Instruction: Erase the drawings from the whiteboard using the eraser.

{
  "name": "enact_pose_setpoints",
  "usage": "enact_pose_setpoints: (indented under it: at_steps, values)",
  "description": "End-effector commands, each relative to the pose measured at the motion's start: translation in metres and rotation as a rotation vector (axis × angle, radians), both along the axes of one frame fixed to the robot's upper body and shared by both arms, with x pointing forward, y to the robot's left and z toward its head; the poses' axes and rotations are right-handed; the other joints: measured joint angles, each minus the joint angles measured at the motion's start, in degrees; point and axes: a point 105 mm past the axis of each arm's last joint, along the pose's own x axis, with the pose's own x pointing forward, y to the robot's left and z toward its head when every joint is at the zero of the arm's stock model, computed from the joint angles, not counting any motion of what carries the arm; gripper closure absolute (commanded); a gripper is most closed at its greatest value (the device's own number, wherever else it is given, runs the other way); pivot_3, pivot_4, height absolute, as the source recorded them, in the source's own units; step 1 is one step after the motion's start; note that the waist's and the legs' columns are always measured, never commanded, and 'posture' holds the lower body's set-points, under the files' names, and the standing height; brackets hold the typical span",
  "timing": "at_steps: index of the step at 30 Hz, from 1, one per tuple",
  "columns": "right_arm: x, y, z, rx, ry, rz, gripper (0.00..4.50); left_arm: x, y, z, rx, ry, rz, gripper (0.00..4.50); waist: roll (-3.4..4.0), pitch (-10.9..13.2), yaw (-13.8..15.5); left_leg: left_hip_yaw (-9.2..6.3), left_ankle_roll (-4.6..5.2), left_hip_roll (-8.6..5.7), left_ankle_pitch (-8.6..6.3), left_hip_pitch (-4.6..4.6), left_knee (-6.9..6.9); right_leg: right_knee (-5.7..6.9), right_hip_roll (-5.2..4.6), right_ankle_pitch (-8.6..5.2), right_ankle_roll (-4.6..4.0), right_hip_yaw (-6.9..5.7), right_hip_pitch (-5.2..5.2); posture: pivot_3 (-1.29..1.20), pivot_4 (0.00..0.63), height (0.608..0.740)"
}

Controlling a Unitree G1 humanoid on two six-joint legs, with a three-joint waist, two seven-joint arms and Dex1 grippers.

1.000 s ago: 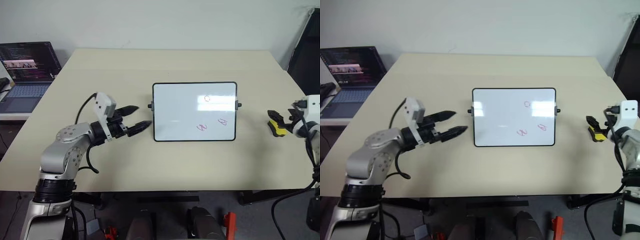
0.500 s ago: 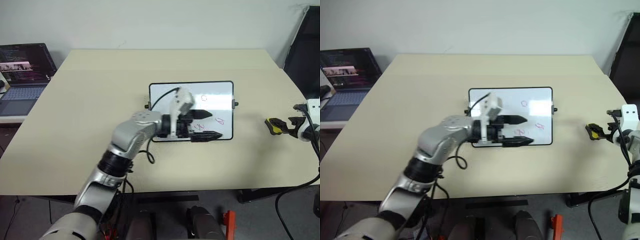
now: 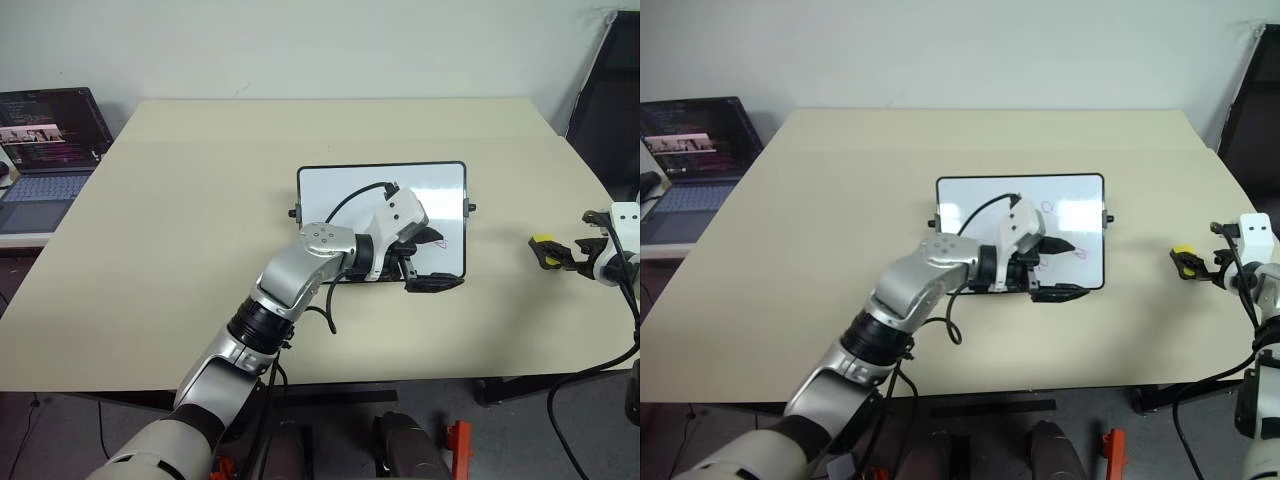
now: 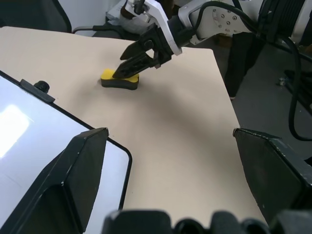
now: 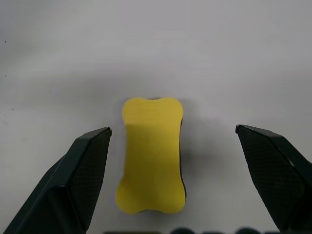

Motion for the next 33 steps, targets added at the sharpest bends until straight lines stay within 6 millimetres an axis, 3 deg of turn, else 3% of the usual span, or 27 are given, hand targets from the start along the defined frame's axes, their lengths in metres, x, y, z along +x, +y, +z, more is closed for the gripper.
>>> enact_pose_setpoints:
  at_steps: [1, 14, 17, 25, 30, 33]
  values:
    - [0.005, 0.002, 0.009, -0.016, -0.038, 0.013, 0.02, -0.006, -0.006, 0.007, -0.011, -0.046, -0.024, 0.0, 0.0, 0.0, 0.0, 0.0, 0.0, 0.0, 0.0, 0.0, 0.0, 0.0, 0.0, 0.0, 0.0, 0.0, 0.0, 0.0, 0.15, 0.74]
    - [0.007, 0.007, 0.0, 0.011, -0.016, 0.003, 0.02, -0.007, -0.004, 0.001, 0.016, -0.054, -0.032, 0.0, 0.0, 0.0, 0.0, 0.0, 0.0, 0.0, 0.0, 0.0, 0.0, 0.01, 0.0, 0.0, 0.0, 0.0, 0.0, 0.0, 0.15, 0.74]
    - [0.007, 0.007, 0.0, 0.04, -0.026, -0.013, 0.62, -0.006, -0.003, 0.0, 0.018, -0.055, -0.028, 0.0, 0.0, 0.0, 0.0, 0.0, 0.0, 0.0, 0.0, 0.0, 0.01, 0.02, 0.0, 0.0, 0.0, 0.0, 0.0, 0.0, 0.15, 0.74]
    - [0.007, 0.001, 0.005, 0.084, -0.058, -0.052, 3.29, -0.006, -0.002, -0.003, 0.027, -0.051, -0.025, 0.0, 0.01, 0.0, 0.0, -0.01, 0.0, 0.0, 0.0, 0.0, 0.01, 0.03, 0.0, 0.0, 0.0, 0.0, 0.0, 0.0, 0.15, 0.74]
    - [0.007, 0.005, 0.005, 0.089, -0.061, -0.037, 3.33, -0.005, -0.001, -0.005, 0.027, -0.046, -0.019, 0.0, 0.01, 0.0, 0.0, 0.0, 0.0, 0.0, 0.0, 0.0, 0.01, 0.03, 0.0, 0.0, 0.0, 0.0, 0.0, 0.0, 0.15, 0.74]
    - [0.01, 0.009, 0.019, 0.094, -0.107, -0.016, 3.34, 0.0, 0.005, -0.003, 0.021, -0.055, 0.006, 0.0, 0.01, 0.0, 0.0, 0.0, 0.0, 0.0, 0.0, 0.0, 0.01, 0.03, 0.0, 0.0, 0.0, 0.0, 0.0, 0.0, 0.15, 0.74]
